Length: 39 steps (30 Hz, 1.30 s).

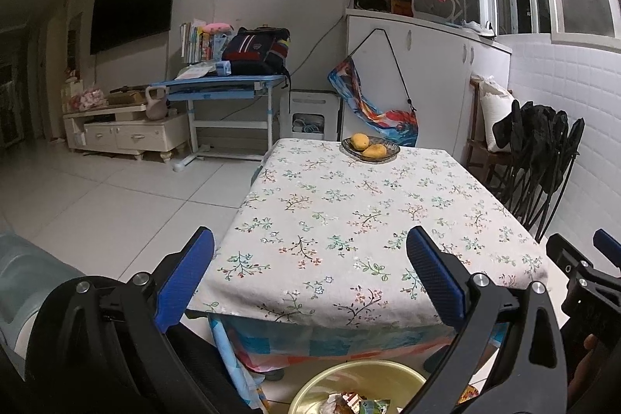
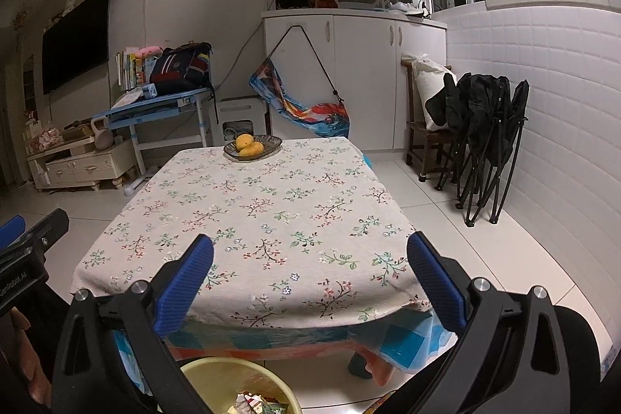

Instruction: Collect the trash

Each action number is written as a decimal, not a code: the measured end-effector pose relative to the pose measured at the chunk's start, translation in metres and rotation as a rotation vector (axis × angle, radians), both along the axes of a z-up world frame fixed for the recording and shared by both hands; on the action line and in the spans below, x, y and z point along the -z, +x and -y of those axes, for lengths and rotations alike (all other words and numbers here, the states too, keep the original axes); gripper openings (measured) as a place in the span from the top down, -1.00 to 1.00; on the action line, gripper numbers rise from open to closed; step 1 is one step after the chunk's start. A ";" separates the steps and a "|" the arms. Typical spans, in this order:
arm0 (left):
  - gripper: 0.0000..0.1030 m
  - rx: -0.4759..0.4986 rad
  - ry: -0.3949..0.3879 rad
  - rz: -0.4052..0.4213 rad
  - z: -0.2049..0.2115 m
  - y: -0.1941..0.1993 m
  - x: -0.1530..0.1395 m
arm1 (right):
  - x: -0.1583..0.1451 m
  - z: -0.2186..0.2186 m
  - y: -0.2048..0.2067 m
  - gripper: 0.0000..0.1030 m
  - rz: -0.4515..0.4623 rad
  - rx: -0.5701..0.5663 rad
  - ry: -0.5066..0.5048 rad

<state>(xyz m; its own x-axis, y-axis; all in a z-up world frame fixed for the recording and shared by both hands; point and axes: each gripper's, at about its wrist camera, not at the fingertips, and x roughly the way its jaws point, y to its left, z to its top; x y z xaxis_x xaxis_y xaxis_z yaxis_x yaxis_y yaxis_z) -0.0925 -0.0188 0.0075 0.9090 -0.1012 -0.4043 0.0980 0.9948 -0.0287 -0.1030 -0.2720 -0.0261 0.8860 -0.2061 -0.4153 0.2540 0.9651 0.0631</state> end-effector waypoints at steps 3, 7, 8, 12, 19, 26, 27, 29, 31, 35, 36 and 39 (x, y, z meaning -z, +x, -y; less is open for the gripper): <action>-0.86 0.000 0.011 -0.004 0.000 0.000 0.001 | 0.000 0.000 0.000 -0.86 -0.001 0.000 -0.001; -0.86 0.000 0.012 -0.004 0.001 -0.001 0.002 | 0.000 -0.001 0.001 -0.86 -0.002 0.000 -0.004; -0.86 0.000 0.012 -0.005 0.001 -0.001 0.002 | 0.000 -0.001 0.001 -0.86 -0.003 0.000 -0.003; -0.86 0.002 0.012 -0.006 0.001 -0.001 0.002 | 0.001 -0.001 0.001 -0.86 -0.008 -0.001 -0.005; -0.86 0.005 0.014 -0.014 0.001 0.000 0.004 | 0.004 -0.002 0.004 -0.86 -0.022 -0.004 -0.010; -0.86 0.008 0.016 -0.017 0.001 0.001 0.005 | 0.003 -0.002 0.004 -0.86 -0.024 -0.005 -0.009; -0.86 0.009 0.017 -0.018 0.001 0.001 0.006 | 0.004 -0.002 0.004 -0.86 -0.025 -0.007 -0.010; -0.86 0.010 0.018 -0.018 0.002 0.001 0.007 | 0.003 -0.002 0.004 -0.86 -0.026 -0.008 -0.012; -0.86 0.011 0.019 -0.020 0.001 0.001 0.008 | 0.003 -0.002 0.004 -0.86 -0.027 -0.009 -0.014; -0.86 0.013 0.020 -0.022 0.002 0.002 0.009 | 0.004 -0.003 0.005 -0.86 -0.031 -0.010 -0.013; -0.86 0.013 0.020 -0.023 0.003 0.002 0.009 | 0.004 -0.003 0.005 -0.86 -0.032 -0.011 -0.014; -0.86 0.013 0.020 -0.023 0.002 0.002 0.009 | 0.004 -0.003 0.006 -0.86 -0.033 -0.012 -0.015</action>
